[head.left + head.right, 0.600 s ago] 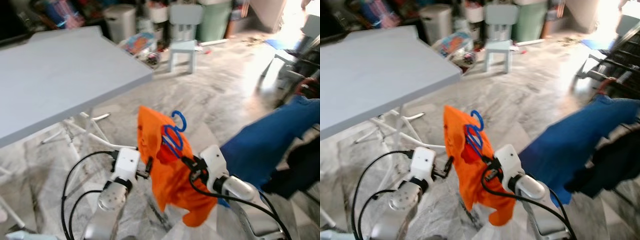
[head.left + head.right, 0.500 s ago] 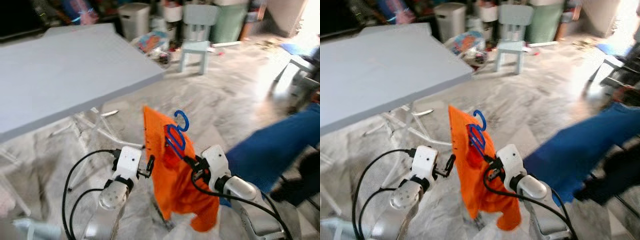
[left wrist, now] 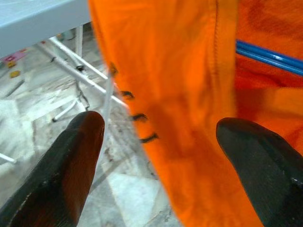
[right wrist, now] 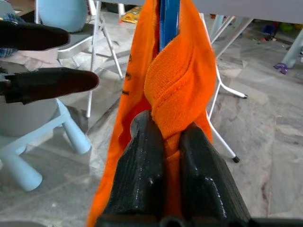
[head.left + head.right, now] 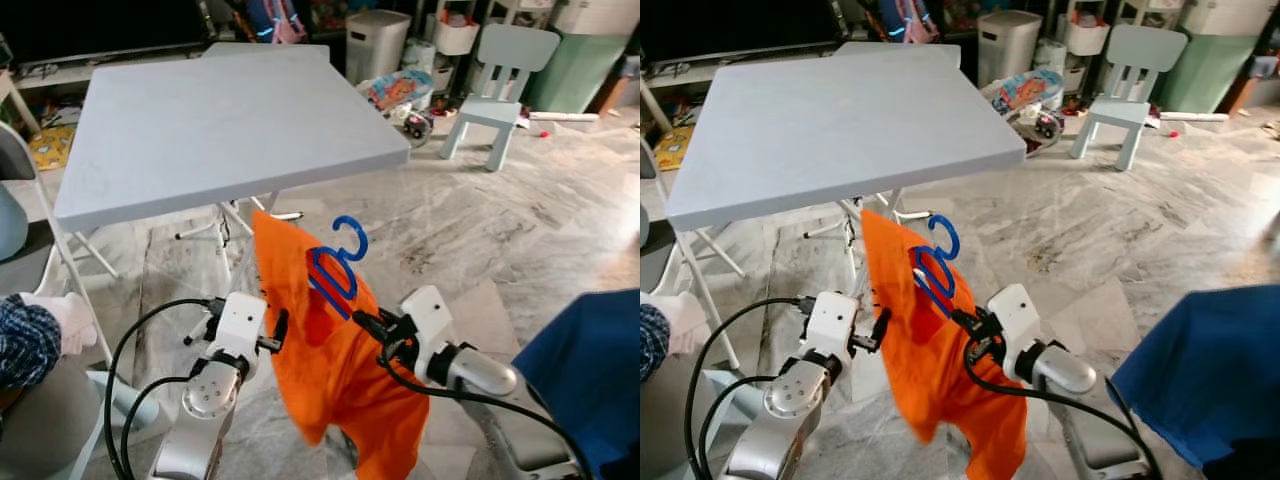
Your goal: Hang hanger
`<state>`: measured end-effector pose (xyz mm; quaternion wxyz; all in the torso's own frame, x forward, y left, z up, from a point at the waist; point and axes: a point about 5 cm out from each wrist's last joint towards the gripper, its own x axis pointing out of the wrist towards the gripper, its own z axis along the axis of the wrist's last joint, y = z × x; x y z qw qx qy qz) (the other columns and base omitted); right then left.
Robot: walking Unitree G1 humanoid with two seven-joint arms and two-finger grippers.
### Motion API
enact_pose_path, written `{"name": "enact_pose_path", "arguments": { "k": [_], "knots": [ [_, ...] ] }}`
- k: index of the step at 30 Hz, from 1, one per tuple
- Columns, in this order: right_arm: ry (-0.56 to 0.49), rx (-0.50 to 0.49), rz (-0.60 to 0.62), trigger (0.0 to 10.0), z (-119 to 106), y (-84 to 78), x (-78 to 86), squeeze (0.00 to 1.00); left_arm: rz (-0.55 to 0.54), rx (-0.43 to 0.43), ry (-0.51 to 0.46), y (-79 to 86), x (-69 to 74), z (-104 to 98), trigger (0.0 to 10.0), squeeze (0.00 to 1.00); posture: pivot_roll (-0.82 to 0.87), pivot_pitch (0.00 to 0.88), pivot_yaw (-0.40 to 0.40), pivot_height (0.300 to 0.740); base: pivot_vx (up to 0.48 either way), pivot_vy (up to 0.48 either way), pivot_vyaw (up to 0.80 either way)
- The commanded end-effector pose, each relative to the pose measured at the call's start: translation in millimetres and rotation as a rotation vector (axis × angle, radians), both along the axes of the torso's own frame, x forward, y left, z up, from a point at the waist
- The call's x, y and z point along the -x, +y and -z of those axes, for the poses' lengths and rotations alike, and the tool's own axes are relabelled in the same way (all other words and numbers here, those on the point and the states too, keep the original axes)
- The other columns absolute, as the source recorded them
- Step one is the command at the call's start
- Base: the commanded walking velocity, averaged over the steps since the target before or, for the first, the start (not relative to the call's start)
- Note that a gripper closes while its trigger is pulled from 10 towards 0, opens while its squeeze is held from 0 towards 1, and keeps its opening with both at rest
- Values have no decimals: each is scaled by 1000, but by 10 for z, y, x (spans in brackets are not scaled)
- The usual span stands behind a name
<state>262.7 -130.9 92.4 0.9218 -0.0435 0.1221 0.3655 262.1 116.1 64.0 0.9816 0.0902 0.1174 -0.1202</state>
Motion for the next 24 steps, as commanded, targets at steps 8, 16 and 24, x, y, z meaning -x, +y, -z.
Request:
{"name": "enact_pose_path", "arguments": {
  "k": [8, 16, 24],
  "knots": [
    [42, -67, -228, 10000, -239, -144, 301, 0, 15, -12, -8, -13, -30, 10, 10000, 0, 17, 26, -36, 740, 0, 0, 0],
    [132, -138, -335, 10000, -310, -169, 457, 0, 38, -8, -29, -50, -58, 7, 10000, 0, 9, 24, -31, 740, 0, 0, 0],
    [181, -137, -383, 10000, -322, -194, 491, 0, 63, 13, -49, -57, -81, -17, 0, 0, 8, 27, -31, 740, 0, 0, 0]
  ]
}}
